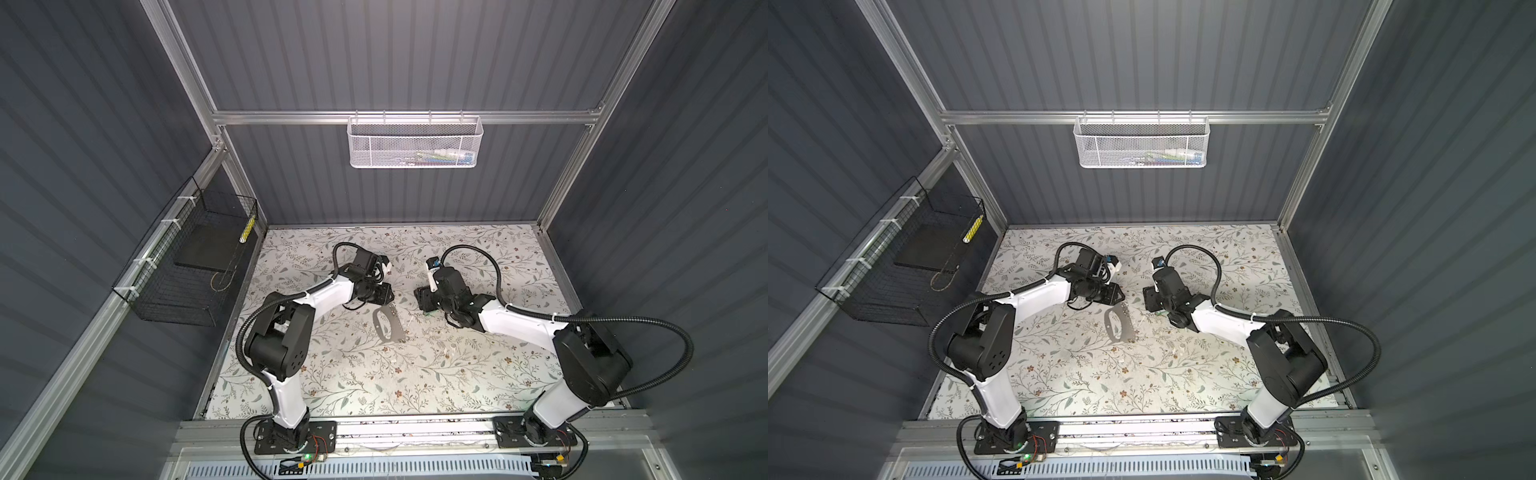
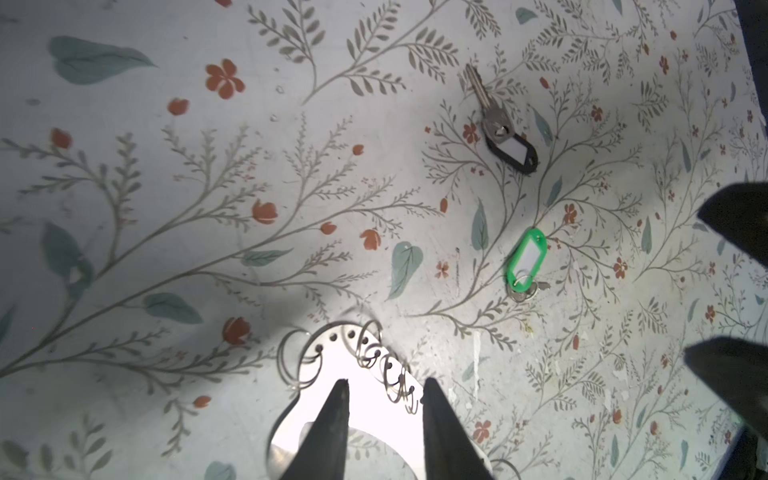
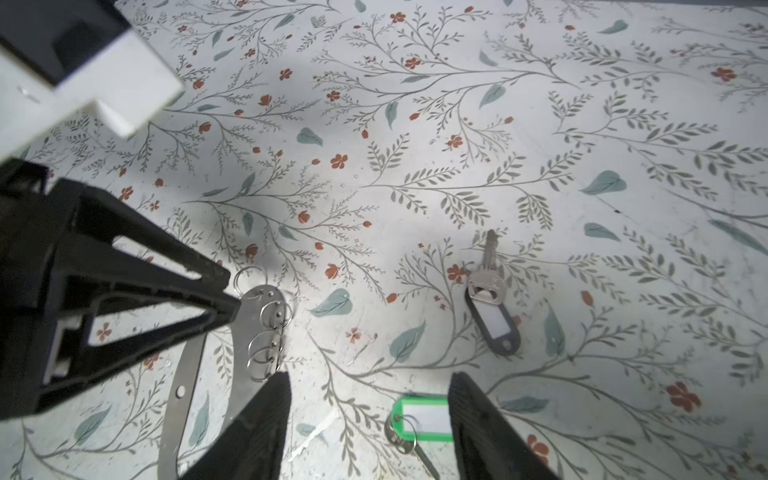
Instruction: Put the keys on the keyring
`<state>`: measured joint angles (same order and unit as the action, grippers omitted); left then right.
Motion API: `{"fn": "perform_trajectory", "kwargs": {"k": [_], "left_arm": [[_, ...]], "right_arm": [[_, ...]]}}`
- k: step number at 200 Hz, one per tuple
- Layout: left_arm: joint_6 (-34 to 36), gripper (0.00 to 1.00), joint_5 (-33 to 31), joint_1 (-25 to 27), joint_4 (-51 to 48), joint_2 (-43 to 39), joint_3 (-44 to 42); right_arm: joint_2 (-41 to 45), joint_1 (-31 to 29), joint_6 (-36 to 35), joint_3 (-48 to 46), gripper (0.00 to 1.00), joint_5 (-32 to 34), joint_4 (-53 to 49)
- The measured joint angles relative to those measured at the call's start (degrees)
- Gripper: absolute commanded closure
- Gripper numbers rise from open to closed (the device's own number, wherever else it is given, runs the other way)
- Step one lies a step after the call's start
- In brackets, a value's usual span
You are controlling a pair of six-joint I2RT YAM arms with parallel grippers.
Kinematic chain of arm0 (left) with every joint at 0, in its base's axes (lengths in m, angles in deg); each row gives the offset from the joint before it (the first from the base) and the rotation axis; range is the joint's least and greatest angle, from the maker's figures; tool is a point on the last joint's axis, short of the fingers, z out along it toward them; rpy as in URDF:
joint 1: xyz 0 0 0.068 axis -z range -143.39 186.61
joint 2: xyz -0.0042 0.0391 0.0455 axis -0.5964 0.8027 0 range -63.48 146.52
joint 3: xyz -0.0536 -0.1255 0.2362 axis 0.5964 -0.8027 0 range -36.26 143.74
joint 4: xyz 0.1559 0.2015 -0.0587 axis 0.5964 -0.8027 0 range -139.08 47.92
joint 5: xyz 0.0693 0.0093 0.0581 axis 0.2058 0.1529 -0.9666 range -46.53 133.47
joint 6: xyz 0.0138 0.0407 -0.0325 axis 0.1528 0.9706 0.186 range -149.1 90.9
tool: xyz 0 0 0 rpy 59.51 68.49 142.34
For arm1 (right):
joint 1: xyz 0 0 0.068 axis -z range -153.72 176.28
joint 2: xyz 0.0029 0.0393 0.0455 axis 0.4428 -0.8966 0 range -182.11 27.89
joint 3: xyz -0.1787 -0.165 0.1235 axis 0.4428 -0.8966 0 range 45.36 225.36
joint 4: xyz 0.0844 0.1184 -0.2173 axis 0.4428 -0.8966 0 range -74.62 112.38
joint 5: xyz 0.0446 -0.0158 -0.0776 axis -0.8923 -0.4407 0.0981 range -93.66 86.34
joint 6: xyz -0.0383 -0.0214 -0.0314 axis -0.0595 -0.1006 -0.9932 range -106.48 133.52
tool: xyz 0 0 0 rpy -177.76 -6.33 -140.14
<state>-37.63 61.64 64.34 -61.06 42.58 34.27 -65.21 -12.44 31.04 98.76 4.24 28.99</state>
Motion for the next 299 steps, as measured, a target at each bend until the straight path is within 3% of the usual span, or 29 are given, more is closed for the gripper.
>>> {"fn": "perform_trajectory", "kwargs": {"k": [77, 200, 299], "left_arm": [[0.9, 0.70, 1.0, 0.4, -2.1, 2.1, 2.4], [2.6, 0.76, -3.8, 3.0, -4.4, 2.4, 2.5], [2.5, 0.71, -7.3, 5.5, -8.4, 2.4, 2.5]], "right_arm": [[-1.2, 0.0, 0.5, 0.3, 0.42, 0.8, 1.1], [-2.4, 0.0, 0.5, 1.8, 0.43, 0.7, 0.7], [-2.4, 0.0, 0.5, 1.8, 0.44, 0.7, 0.6]]}}
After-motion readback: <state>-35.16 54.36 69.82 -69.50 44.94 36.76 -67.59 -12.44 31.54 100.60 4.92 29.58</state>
